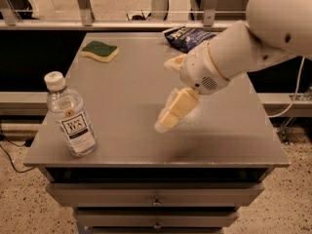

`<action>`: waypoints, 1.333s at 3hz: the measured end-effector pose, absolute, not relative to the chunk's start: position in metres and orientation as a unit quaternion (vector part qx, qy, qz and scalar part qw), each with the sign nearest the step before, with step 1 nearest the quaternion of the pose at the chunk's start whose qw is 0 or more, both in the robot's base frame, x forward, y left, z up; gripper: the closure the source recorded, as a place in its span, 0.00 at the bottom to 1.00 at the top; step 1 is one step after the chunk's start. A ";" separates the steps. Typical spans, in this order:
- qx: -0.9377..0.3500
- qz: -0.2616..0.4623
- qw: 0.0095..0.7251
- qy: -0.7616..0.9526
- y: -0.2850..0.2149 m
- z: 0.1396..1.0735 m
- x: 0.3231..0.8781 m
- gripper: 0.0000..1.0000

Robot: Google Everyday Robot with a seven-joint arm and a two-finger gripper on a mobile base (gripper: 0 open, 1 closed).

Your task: Pick blue plastic bottle

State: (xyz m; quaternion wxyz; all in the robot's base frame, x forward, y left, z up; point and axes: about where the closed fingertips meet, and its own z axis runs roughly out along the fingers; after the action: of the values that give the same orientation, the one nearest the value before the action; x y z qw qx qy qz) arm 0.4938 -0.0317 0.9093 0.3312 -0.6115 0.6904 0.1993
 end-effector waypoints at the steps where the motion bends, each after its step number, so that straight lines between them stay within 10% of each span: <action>1: -0.600 0.275 0.388 0.643 0.026 0.905 0.498 0.00; 4: -0.573 0.410 0.429 0.565 0.134 0.890 0.481 0.00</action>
Offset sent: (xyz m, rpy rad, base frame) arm -0.0046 0.1371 -0.0118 0.4637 0.0256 0.1692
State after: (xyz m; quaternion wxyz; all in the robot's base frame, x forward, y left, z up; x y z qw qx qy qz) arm 0.4809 0.1342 0.8900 0.4288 -0.5731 0.5651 0.4102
